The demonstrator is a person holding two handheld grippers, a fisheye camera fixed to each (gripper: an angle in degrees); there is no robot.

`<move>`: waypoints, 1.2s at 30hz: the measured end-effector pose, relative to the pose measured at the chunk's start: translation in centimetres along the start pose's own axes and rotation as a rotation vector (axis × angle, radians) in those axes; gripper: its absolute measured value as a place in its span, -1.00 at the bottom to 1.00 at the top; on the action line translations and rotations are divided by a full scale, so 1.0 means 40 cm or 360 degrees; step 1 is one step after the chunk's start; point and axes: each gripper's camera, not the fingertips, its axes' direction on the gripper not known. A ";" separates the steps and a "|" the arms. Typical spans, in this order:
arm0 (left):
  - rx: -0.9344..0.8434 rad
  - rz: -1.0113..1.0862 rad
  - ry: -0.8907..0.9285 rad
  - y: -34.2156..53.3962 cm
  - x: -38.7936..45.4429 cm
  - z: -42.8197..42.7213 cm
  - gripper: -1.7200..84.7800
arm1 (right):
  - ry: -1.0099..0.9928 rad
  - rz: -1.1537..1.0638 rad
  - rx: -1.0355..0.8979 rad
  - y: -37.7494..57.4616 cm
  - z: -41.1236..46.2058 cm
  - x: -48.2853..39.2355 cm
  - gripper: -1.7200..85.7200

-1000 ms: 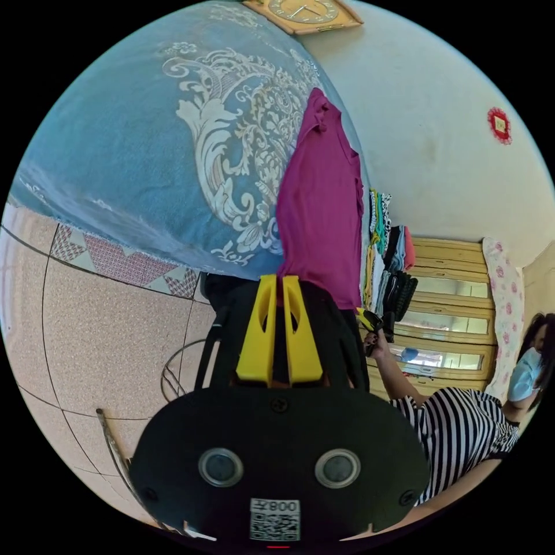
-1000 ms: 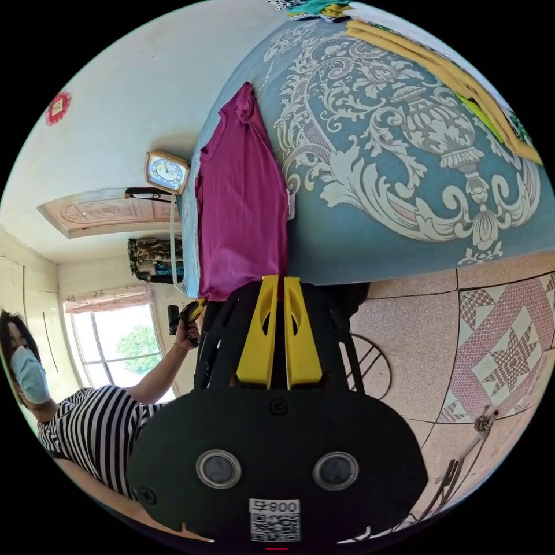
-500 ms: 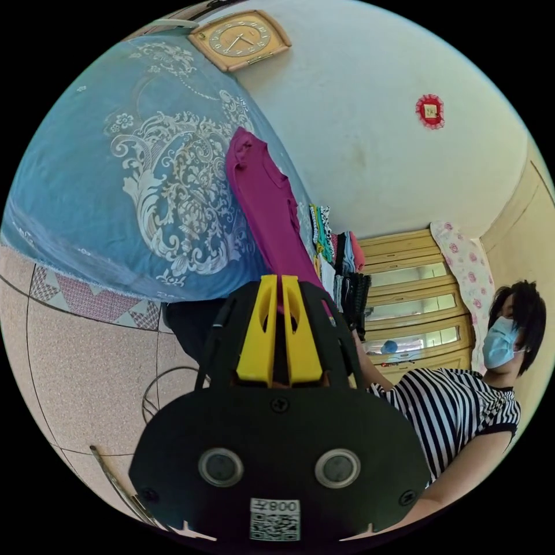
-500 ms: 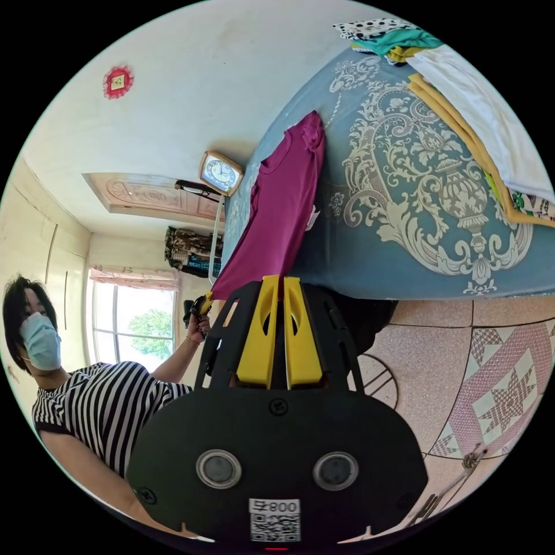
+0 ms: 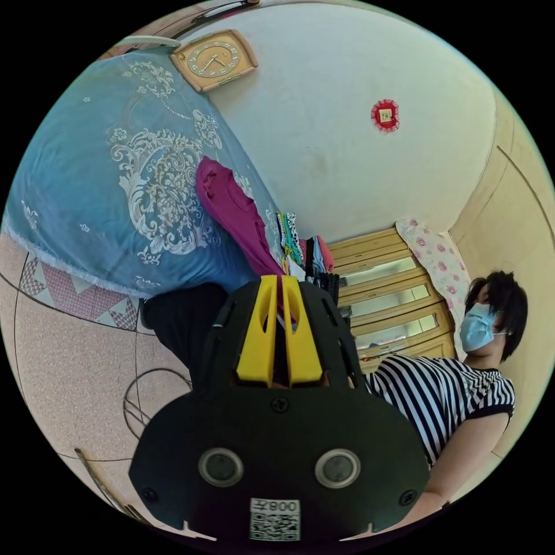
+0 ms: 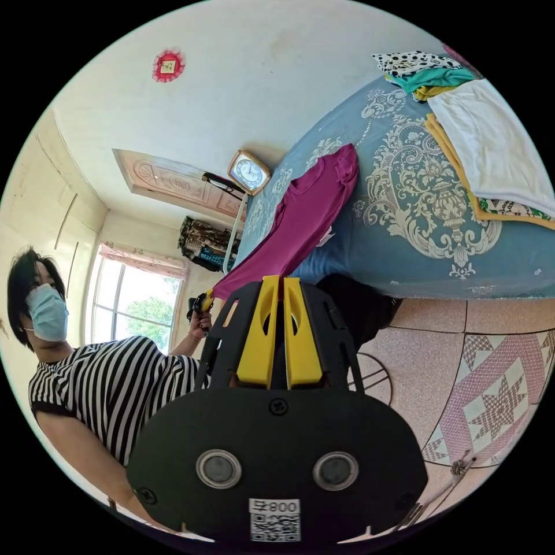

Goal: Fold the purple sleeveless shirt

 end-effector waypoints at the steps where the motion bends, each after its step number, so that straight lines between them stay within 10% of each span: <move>1: -0.0006 -0.0004 0.0002 0.015 0.004 -0.001 -0.93 | 0.0002 -0.0005 -0.0006 0.013 -0.003 -0.009 -0.94; 15: 0.0019 -0.0042 0.0074 0.009 0.004 0.038 -0.93 | -0.0045 0.0032 0.0020 0.020 -0.016 -0.034 -0.94; 36: 0.0000 0.0021 -0.0076 -0.777 -0.153 0.365 -0.93 | 0.0069 -0.0001 -0.0029 -0.868 0.120 0.037 -0.93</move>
